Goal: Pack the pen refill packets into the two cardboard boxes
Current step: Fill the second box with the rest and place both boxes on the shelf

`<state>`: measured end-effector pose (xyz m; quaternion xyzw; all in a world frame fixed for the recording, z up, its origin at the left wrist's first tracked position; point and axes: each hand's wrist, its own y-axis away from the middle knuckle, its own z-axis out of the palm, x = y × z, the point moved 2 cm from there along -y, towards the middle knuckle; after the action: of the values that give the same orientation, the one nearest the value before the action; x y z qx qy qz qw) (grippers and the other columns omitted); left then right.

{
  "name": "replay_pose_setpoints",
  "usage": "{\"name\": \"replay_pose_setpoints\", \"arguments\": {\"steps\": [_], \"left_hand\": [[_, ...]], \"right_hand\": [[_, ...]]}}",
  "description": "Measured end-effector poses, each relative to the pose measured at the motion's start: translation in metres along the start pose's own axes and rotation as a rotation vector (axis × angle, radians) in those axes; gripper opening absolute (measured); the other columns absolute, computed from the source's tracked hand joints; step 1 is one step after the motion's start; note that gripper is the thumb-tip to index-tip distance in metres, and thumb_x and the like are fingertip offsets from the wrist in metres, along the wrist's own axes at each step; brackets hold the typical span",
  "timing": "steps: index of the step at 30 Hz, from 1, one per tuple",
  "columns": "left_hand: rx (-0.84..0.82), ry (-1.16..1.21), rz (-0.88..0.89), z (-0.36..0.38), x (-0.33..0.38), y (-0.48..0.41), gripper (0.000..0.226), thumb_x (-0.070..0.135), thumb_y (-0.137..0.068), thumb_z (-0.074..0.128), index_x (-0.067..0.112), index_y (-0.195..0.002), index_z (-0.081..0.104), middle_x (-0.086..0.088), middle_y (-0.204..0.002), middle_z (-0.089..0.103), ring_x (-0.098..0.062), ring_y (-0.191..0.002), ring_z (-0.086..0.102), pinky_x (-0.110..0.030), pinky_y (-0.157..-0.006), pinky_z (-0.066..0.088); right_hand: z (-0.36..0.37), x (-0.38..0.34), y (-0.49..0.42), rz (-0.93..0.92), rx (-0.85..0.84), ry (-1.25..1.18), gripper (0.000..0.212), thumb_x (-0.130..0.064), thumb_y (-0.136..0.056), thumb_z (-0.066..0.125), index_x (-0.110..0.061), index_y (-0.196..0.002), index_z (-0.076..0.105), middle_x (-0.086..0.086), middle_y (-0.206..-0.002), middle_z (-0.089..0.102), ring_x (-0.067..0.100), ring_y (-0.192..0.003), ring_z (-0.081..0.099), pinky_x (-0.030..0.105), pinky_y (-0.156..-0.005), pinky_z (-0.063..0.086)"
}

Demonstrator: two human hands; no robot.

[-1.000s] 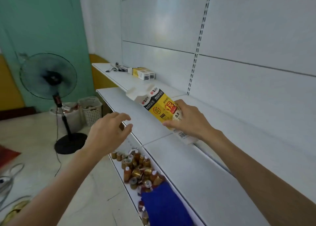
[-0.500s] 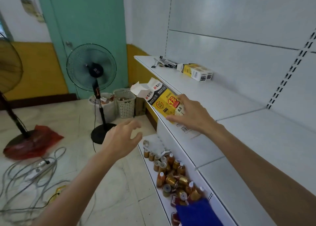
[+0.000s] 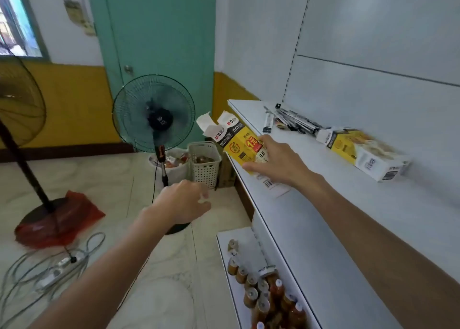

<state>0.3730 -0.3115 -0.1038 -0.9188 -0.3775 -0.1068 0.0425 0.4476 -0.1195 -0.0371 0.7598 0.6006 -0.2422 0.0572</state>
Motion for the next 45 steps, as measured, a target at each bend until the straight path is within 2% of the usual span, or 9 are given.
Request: {"name": "replay_pose_setpoints", "arguments": {"steps": [5,9,14,18,21,30,35,41,45], "left_hand": [[-0.041,-0.080,0.054,-0.006,-0.037,-0.091,0.030,0.041,-0.089,0.046,0.027,-0.115,0.052,0.002,-0.111,0.056,-0.018,-0.098,0.054,-0.027,-0.075,0.043],[0.051,-0.101,0.140,-0.022,-0.068,-0.173,0.028,0.040,-0.087,0.044,0.024,-0.106,0.057,-0.003,-0.110,0.060,-0.023,-0.096,0.059,-0.038,-0.078,0.051],[0.145,-0.128,0.227,-0.063,-0.086,-0.268,0.024,0.040,-0.087,0.044,0.030,-0.105,0.057,-0.002,-0.106,0.061,-0.025,-0.094,0.058,-0.037,-0.077,0.049],[0.156,-0.049,0.328,-0.076,-0.089,-0.337,0.023,0.042,-0.088,0.043,0.032,-0.104,0.056,0.005,-0.104,0.061,-0.024,-0.097,0.059,-0.037,-0.078,0.049],[0.142,-0.076,0.378,-0.081,-0.083,-0.385,0.025,0.040,-0.090,0.042,0.028,-0.108,0.055,0.003,-0.106,0.061,-0.023,-0.098,0.058,-0.036,-0.080,0.047],[0.210,-0.003,0.536,-0.092,-0.058,-0.500,0.037,0.044,-0.091,0.043,0.030,-0.125,0.044,0.008,-0.121,0.056,-0.014,-0.105,0.054,-0.033,-0.086,0.047],[0.162,0.141,0.639,-0.082,-0.032,-0.550,0.056,0.046,-0.090,0.045,0.026,-0.137,0.022,0.002,-0.135,0.043,-0.019,-0.113,0.051,-0.038,-0.088,0.046],[0.008,0.571,0.750,-0.075,-0.015,-0.604,0.061,0.065,-0.072,0.050,0.030,-0.120,0.039,0.006,-0.108,0.059,-0.012,-0.090,0.060,-0.038,-0.074,0.052],[0.049,0.624,0.733,-0.081,-0.003,-0.630,0.072,0.076,-0.054,0.055,0.030,-0.110,0.053,0.001,-0.097,0.053,-0.003,-0.083,0.050,-0.020,-0.058,0.042]], "right_hand": [[0.022,0.014,-0.095,0.000,-0.019,0.000,0.055,-0.048,-0.078,0.067,-0.020,-0.118,0.044,-0.002,-0.100,0.063,0.018,-0.088,0.062,0.035,-0.077,0.050],[0.021,0.024,-0.174,0.034,0.031,0.000,0.060,-0.047,-0.077,0.069,-0.018,-0.123,0.043,-0.001,-0.103,0.061,0.016,-0.083,0.057,0.029,-0.071,0.045],[0.009,0.040,-0.262,0.140,0.125,-0.053,0.059,-0.047,-0.076,0.069,-0.022,-0.123,0.045,0.002,-0.107,0.064,0.021,-0.092,0.062,0.038,-0.084,0.051],[0.011,0.061,-0.314,0.198,0.192,-0.183,0.043,-0.043,-0.076,0.071,-0.029,-0.109,0.046,-0.010,-0.088,0.057,0.013,-0.082,0.058,0.026,-0.071,0.044],[0.009,0.080,-0.351,0.242,0.242,-0.227,0.054,-0.041,-0.076,0.072,-0.023,-0.120,0.045,-0.008,-0.091,0.056,0.008,-0.077,0.055,0.018,-0.061,0.041],[-0.007,0.135,-0.420,0.343,0.354,-0.385,0.053,-0.032,-0.073,0.076,-0.023,-0.116,0.045,-0.019,-0.088,0.055,0.002,-0.081,0.057,0.017,-0.067,0.043],[-0.005,0.154,-0.433,0.402,0.524,-0.433,0.044,-0.030,-0.075,0.076,-0.025,-0.105,0.044,-0.022,-0.085,0.054,-0.008,-0.074,0.053,0.005,-0.054,0.041],[-0.003,0.161,-0.449,0.511,0.567,-0.640,0.034,-0.018,-0.079,0.067,-0.022,-0.110,0.053,-0.003,-0.102,0.064,0.013,-0.085,0.065,0.035,-0.079,0.057],[-0.009,0.162,-0.448,0.557,0.684,-0.795,0.032,-0.004,-0.084,0.057,-0.011,-0.115,0.051,0.007,-0.113,0.061,0.021,-0.097,0.063,0.034,-0.073,0.059]]}}
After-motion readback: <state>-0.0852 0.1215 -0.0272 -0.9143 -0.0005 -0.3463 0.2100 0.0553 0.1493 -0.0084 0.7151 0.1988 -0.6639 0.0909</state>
